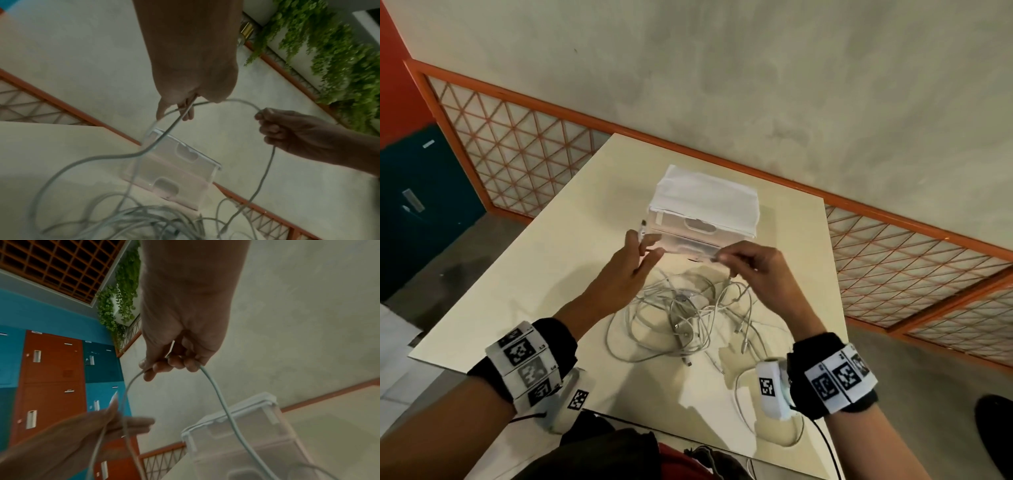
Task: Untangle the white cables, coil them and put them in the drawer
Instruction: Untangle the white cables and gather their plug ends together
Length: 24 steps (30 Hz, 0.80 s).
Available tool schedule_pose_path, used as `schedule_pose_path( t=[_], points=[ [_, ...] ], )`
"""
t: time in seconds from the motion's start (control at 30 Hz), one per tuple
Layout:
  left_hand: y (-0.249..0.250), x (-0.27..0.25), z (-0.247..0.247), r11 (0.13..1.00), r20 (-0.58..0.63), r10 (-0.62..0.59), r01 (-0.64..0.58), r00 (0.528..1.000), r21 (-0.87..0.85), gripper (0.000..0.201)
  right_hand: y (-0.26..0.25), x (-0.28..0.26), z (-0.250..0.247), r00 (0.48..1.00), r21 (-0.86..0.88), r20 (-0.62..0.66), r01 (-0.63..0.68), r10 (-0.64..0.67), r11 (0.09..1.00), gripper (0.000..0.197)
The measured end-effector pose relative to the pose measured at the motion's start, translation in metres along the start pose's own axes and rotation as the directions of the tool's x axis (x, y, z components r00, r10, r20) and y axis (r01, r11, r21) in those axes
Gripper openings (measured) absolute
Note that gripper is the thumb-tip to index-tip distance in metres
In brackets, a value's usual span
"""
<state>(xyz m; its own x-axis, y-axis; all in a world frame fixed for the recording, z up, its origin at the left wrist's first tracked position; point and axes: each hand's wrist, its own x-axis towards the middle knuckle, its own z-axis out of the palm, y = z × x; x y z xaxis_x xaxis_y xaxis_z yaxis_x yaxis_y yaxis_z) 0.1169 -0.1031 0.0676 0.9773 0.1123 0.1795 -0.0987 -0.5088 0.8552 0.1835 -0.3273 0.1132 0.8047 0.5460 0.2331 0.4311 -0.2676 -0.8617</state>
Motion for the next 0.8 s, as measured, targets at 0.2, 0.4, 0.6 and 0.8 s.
schedule_pose_path(
  t=[0.2, 0.4, 0.6, 0.8],
  points=[
    [0.027, -0.001, 0.016, 0.989, 0.186, 0.138, -0.145, 0.973, 0.022, 0.018, 0.001, 0.000, 0.021, 0.999, -0.021, 0.045, -0.009, 0.010, 1.000, 0.008],
    [0.029, 0.003, -0.003, 0.969, -0.034, 0.239, -0.236, 0.970, 0.079, 0.015, 0.077, -0.023, 0.017, 0.950, -0.238, 0.123, -0.254, 0.288, 0.938, 0.019],
    [0.013, 0.001, -0.012, 0.977, 0.052, 0.189, -0.193, 0.981, 0.091, 0.026, 0.123, -0.045, 0.014, 0.943, -0.377, 0.019, -0.301, 0.333, 0.876, 0.023],
    [-0.008, -0.004, -0.009, 0.969, 0.347, 0.109, -0.177, 0.932, 0.171, 0.025, 0.087, -0.034, -0.013, 0.916, 0.120, -0.159, -0.354, 0.369, 0.928, 0.019]
  ],
)
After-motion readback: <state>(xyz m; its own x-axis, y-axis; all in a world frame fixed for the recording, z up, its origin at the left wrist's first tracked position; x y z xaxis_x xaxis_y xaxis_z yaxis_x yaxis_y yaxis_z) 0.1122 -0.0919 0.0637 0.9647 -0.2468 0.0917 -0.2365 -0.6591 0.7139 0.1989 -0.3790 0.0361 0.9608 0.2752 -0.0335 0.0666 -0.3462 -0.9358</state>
